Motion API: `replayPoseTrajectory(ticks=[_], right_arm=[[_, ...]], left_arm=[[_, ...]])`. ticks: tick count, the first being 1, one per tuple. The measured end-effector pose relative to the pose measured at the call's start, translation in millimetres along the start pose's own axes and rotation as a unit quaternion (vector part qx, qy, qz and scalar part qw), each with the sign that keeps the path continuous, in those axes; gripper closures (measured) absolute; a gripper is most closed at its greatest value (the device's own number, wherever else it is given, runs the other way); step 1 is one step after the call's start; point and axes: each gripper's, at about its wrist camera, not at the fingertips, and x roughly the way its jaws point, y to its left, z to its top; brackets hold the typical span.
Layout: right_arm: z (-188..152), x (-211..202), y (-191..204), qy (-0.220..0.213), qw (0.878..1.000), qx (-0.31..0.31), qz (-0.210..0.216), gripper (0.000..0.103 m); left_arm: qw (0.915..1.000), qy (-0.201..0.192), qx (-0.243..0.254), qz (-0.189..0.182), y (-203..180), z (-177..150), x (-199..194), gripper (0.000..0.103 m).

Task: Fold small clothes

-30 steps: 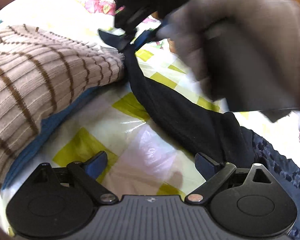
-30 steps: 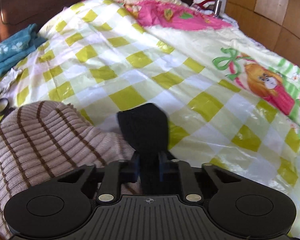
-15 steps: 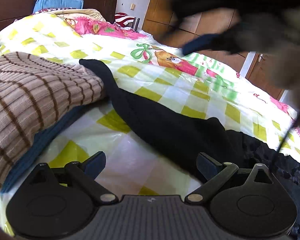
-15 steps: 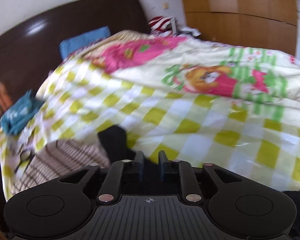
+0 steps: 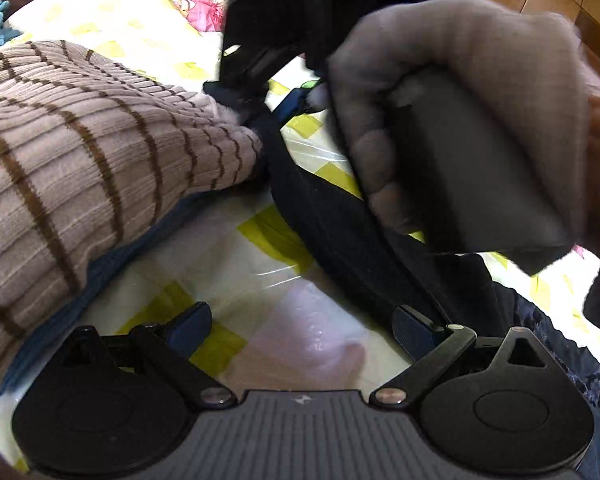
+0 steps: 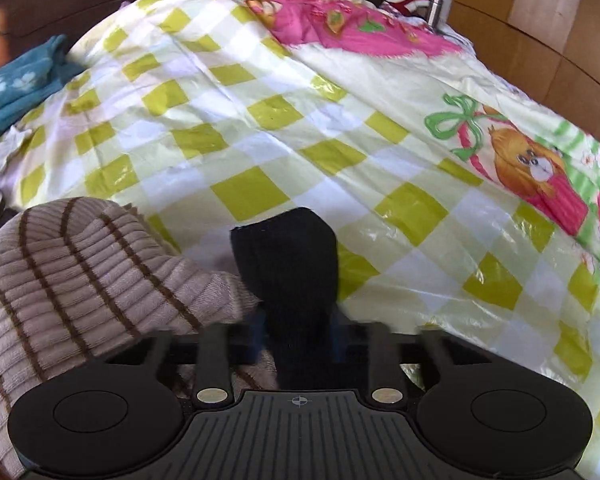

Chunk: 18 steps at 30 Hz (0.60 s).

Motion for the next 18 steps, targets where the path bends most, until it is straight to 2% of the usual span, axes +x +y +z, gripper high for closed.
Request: replayPoseTrajectory(ticks=[4, 7, 10, 14, 18], right_arm=[[0, -33, -30, -0.033, 0.998, 0.051, 0.000, 0.097], [0, -64, -56, -0.065, 0.994, 0.090, -0.008, 0.098], [-13, -108, -85, -0.099, 0.983, 0.152, 0.005, 0.098], [-59, -177, -121, -0.132, 0.970, 0.205, -0.009, 0.098], [-121, -239, -166, -0.158, 0.948, 0.274, -0.043, 0.098]], left_arm=[[1.0000, -0.002, -0.002, 0.001, -1, -2, -3, 0.000], [0.9999, -0.006, 0.005, 0.007, -5, -4, -5, 0.000], [0.9999, -0.014, 0.007, 0.007, -8, -5, -6, 0.000], [0.9997, -0.023, 0.005, -0.011, -11, -7, -13, 0.000], [0.9975, -0.047, 0.043, -0.031, -32, -9, -28, 0.000]])
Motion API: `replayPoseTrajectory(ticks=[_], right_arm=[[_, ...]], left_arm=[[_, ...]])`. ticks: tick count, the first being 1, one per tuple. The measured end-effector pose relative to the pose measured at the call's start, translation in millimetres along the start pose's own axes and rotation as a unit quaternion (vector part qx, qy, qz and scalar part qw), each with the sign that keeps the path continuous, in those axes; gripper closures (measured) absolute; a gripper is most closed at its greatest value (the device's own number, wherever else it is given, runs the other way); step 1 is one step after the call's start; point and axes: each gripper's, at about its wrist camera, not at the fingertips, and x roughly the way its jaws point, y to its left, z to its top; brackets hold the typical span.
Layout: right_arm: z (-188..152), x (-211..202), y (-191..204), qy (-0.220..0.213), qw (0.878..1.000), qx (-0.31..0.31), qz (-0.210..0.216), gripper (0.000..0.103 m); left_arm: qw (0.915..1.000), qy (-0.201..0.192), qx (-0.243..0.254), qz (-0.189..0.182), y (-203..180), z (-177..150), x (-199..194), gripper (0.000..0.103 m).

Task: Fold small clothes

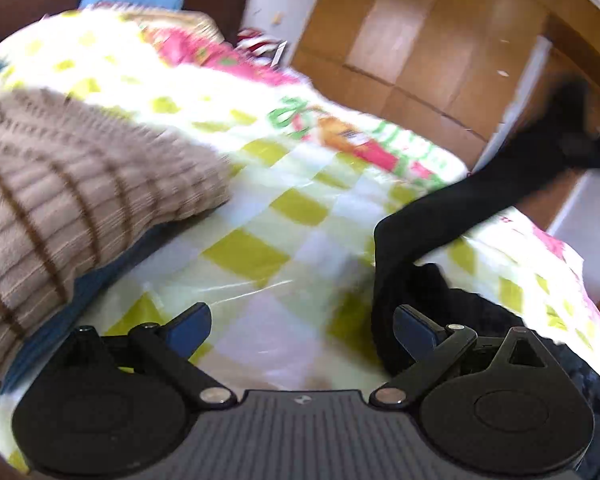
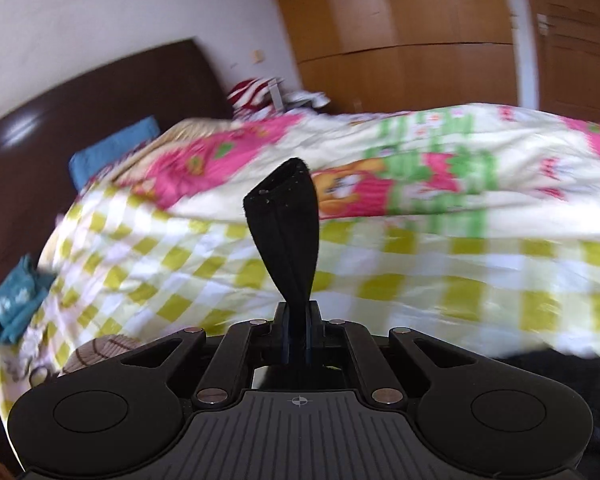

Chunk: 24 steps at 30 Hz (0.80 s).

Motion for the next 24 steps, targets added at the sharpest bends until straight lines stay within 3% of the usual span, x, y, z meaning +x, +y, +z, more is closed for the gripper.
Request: replayPoseTrajectory(ticks=[3, 7, 13, 16, 19, 24], right_arm=[[-12, -44, -57, -0.028, 0.998, 0.056, -0.030, 0.098], [-42, -82, -135, -0.047, 0.987, 0.136, -0.075, 0.098], [-116, -79, -227, -0.008, 0.964, 0.229, -0.131, 0.098], [-148, -70, -257, 0.015, 0.954, 0.268, -0.132, 0.097], [-163, -74, -268, 0.012, 0.952, 0.288, -0.099, 0.092], [-162, -80, -280, -0.011, 0.945, 0.320, -0.070, 0.082]], left_arm=[[0.9980, -0.019, 0.058, -0.014, -30, -3, -10, 0.000], [0.9893, -0.023, 0.138, -0.042, -78, -10, -14, 0.000], [0.9624, 0.017, 0.266, -0.054, -135, -41, 4, 0.000], [0.9485, 0.028, 0.311, -0.054, -153, -56, 7, 0.000], [0.9389, 0.025, 0.339, -0.056, -163, -62, 6, 0.000], [0.9343, 0.023, 0.351, -0.055, -174, -61, 11, 0.000]])
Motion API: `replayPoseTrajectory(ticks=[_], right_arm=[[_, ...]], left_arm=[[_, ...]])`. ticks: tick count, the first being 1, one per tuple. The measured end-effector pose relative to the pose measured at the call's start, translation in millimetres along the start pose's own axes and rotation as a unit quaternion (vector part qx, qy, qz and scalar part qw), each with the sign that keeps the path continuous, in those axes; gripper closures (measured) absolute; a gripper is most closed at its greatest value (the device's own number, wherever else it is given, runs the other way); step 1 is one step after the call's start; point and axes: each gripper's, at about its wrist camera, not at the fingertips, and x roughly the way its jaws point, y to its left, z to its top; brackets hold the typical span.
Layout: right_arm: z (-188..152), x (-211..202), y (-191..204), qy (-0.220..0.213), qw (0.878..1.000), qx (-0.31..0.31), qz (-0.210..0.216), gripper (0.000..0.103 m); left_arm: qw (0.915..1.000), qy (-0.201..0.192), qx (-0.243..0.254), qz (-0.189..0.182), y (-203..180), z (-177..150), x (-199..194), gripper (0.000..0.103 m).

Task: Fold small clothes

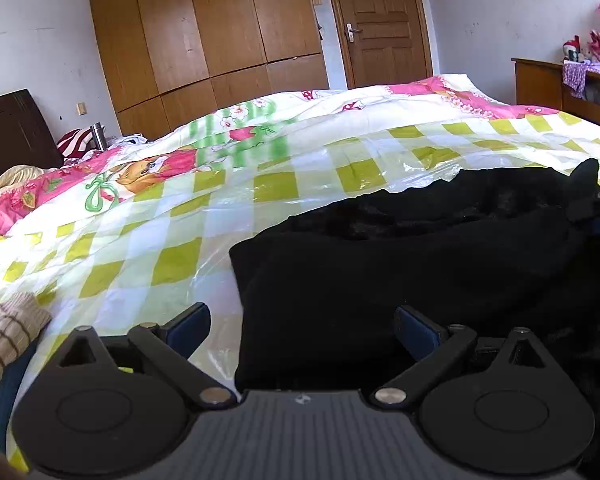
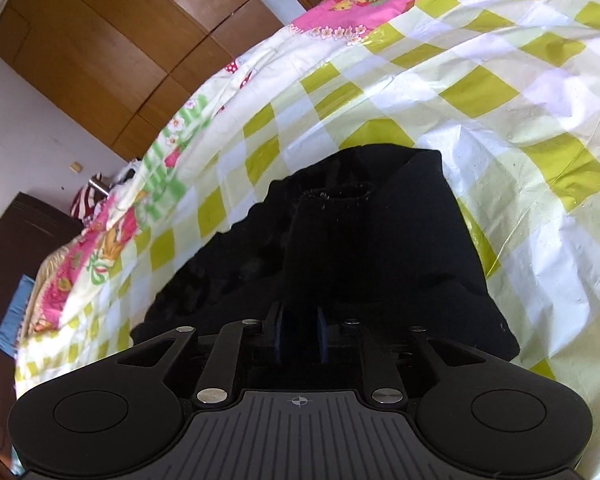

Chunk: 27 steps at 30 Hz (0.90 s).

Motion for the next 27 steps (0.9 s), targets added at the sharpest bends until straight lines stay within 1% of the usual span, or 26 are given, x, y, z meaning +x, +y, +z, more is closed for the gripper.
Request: replayPoseTrajectory(ticks=[1, 3, 5, 6, 7, 8, 10, 12, 14, 15, 16, 17, 18, 19, 21, 22, 23, 24, 27], right_arm=[[3, 3, -3, 0.001, 1.000, 0.011, 0.004, 0.079], [4, 5, -5, -0.002, 1.000, 0.029, 0.007, 0.078], [3, 2, -4, -0.012, 0.999, 0.032, -0.006, 0.084], [2, -3, -2, -0.018, 0.999, 0.028, -0.006, 0.085], [0, -10, 1, -0.026, 0.999, 0.021, -0.005, 0.089], [-2, -18, 4, -0.035, 0.999, 0.012, -0.001, 0.090], [-8, -30, 4, -0.046, 0.999, 0.003, 0.003, 0.094], [-12, -29, -2, -0.043, 0.999, -0.002, -0.017, 0.094], [-12, -19, -14, -0.025, 0.999, 0.021, -0.035, 0.098], [-12, -16, -19, -0.018, 0.999, 0.037, -0.034, 0.098], [-12, -17, -20, -0.020, 0.999, 0.039, -0.031, 0.098], [-11, -20, -17, -0.025, 0.999, 0.030, -0.031, 0.096], [-10, -24, -12, -0.031, 0.999, 0.022, -0.028, 0.091], [-9, -27, -10, -0.037, 0.999, 0.021, -0.025, 0.089], [-4, -30, -7, -0.045, 0.999, 0.027, -0.012, 0.076], [-2, -30, -7, -0.050, 0.998, 0.031, -0.006, 0.059], [-1, -29, -6, -0.054, 0.998, 0.032, -0.001, 0.045], [0, -27, -4, -0.057, 0.998, 0.031, 0.000, 0.043], [2, -22, 2, -0.059, 0.998, 0.031, 0.004, 0.042]], left_arm=[[1.0000, 0.000, 0.004, 0.000, -2, 1, 1, 0.000], [0.9999, 0.002, 0.013, 0.004, -3, 0, 3, 0.000], [0.9998, 0.007, 0.015, 0.005, -2, 0, 4, 0.000], [0.9999, 0.007, 0.013, 0.003, 0, -1, 3, 0.000], [0.9999, 0.005, 0.011, 0.003, 1, -2, 1, 0.000], [0.9999, 0.006, 0.011, 0.004, 2, -5, 1, 0.000], [0.9998, 0.015, 0.011, 0.007, 4, -9, 4, 0.000], [0.9997, 0.025, 0.008, 0.004, 5, -14, 8, 0.000], [0.9995, 0.030, 0.009, 0.002, 5, -15, 11, 0.000], [0.9996, 0.027, 0.010, 0.002, 6, -14, 9, 0.000], [0.9997, 0.021, 0.011, 0.002, 7, -13, 7, 0.000], [0.9998, 0.016, 0.013, 0.004, 7, -11, 6, 0.000], [0.9998, 0.013, 0.014, 0.005, 8, -10, 6, 0.000], [0.9998, 0.013, 0.014, 0.006, 8, -10, 7, 0.000], [0.9998, 0.014, 0.010, 0.006, 10, -10, 10, 0.000], [0.9998, 0.015, 0.009, 0.006, 10, -11, 11, 0.000], [0.9998, 0.016, 0.009, 0.005, 10, -11, 12, 0.000], [0.9998, 0.017, 0.008, 0.005, 10, -12, 13, 0.000], [0.9998, 0.016, 0.007, 0.003, 11, -12, 13, 0.000]])
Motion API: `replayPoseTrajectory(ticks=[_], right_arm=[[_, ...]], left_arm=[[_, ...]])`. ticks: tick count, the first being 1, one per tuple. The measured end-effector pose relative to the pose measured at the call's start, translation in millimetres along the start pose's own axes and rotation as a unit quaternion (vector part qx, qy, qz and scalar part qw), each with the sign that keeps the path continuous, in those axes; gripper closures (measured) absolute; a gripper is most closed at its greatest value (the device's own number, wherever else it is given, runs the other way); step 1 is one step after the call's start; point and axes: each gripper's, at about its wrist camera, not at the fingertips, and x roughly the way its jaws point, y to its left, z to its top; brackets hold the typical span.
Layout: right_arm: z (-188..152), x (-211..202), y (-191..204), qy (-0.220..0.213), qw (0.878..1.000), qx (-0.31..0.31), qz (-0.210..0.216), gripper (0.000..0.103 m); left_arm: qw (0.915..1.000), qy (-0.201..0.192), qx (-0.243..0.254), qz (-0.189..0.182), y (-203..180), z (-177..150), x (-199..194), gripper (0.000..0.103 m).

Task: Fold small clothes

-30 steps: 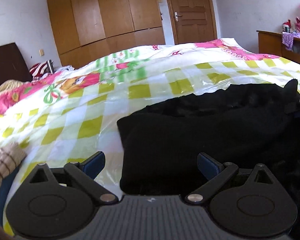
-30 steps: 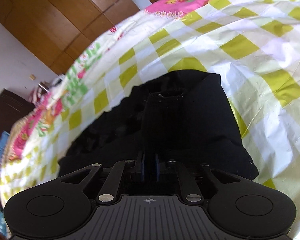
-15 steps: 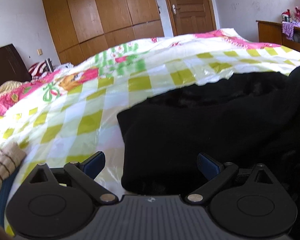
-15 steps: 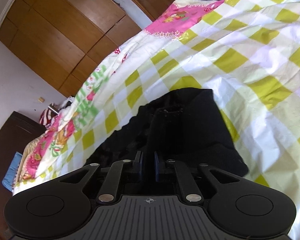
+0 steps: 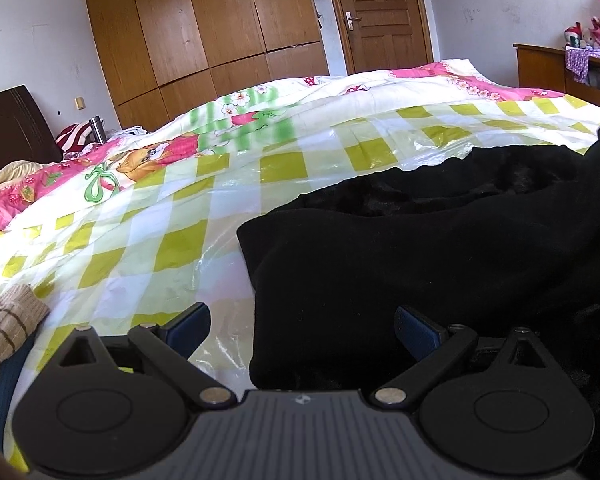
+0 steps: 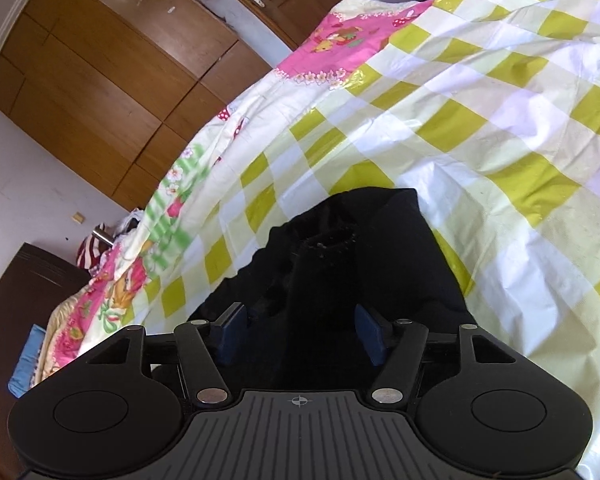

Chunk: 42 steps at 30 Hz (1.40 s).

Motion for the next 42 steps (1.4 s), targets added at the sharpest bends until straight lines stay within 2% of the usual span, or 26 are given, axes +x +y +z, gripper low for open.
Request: replayPoseTrajectory(ticks=[1, 3, 4, 5, 6, 8, 11, 12, 15, 16, 22, 25, 27, 29, 32, 35, 36, 38, 40, 42], right_arm=[[0, 2, 2, -0.005, 1.000, -0.006, -0.004, 0.041], [2, 14, 7, -0.003, 0.999, -0.022, -0.037, 0.041], [4, 23, 5, 0.005, 0.999, -0.018, -0.043, 0.050], [6, 29, 3, 0.014, 0.999, -0.006, -0.043, 0.074], [7, 33, 1, 0.027, 0.999, 0.011, -0.035, 0.084], [8, 21, 6, 0.012, 1.000, 0.012, -0.010, 0.089], [5, -7, 17, -0.027, 0.999, -0.029, 0.007, 0.092], [3, -8, 13, -0.027, 0.999, -0.029, -0.003, 0.092], [-5, 16, -15, 0.008, 0.997, -0.021, -0.077, 0.092], [-8, 21, -23, 0.020, 0.996, -0.011, -0.081, 0.092], [-8, -2, -17, -0.015, 0.997, -0.024, -0.070, 0.093], [-6, 2, -23, -0.003, 0.998, -0.006, -0.070, 0.094], [-8, 2, -24, 0.003, 0.998, 0.001, -0.057, 0.094], [-8, 6, -27, 0.012, 0.999, 0.013, -0.043, 0.088], [-7, 15, -36, 0.013, 0.998, 0.048, -0.031, 0.082], [-4, 24, -38, 0.002, 0.997, 0.067, -0.024, 0.081], [-2, 24, -35, 0.004, 0.997, 0.068, -0.021, 0.082], [2, 19, -23, 0.001, 0.998, 0.062, 0.002, 0.093], [8, 4, -6, -0.013, 0.998, 0.048, 0.036, 0.095], [11, -16, 8, -0.034, 0.998, 0.022, 0.050, 0.096]], left_arm=[[1.0000, 0.000, 0.000, 0.000, 0, 0, 1, 0.000], [1.0000, 0.001, 0.002, 0.000, 0, 0, 3, 0.000], [1.0000, 0.001, 0.002, -0.001, 0, 0, 3, 0.000], [1.0000, 0.001, 0.002, -0.001, 0, 2, 3, 0.000], [1.0000, -0.001, 0.003, 0.000, 1, 3, 1, 0.000], [0.9998, -0.018, -0.001, 0.005, 5, 5, -6, 0.000], [0.9995, -0.029, -0.008, 0.012, 9, 4, -7, 0.000], [0.9997, -0.017, -0.006, 0.016, 8, 2, 0, 0.000], [0.9996, 0.022, -0.017, 0.007, 11, -5, 17, 0.000], [0.9995, 0.023, -0.022, 0.005, 14, -3, 16, 0.000], [0.9994, 0.018, -0.025, 0.013, 17, -1, 12, 0.000], [0.9993, 0.020, -0.028, 0.014, 15, -1, 13, 0.000], [0.9994, 0.019, -0.025, 0.012, 15, -1, 14, 0.000], [0.9995, 0.020, -0.023, 0.009, 15, -1, 15, 0.000], [0.9995, 0.020, -0.024, 0.006, 16, -1, 16, 0.000], [0.9996, 0.020, -0.021, 0.004, 16, 0, 16, 0.000], [0.9996, 0.019, -0.020, 0.005, 16, 1, 15, 0.000], [0.9997, 0.011, -0.020, 0.006, 18, 5, 10, 0.000], [0.9997, 0.001, -0.023, 0.006, 21, 8, 3, 0.000], [0.9995, -0.002, -0.030, 0.003, 23, 9, -1, 0.000]])
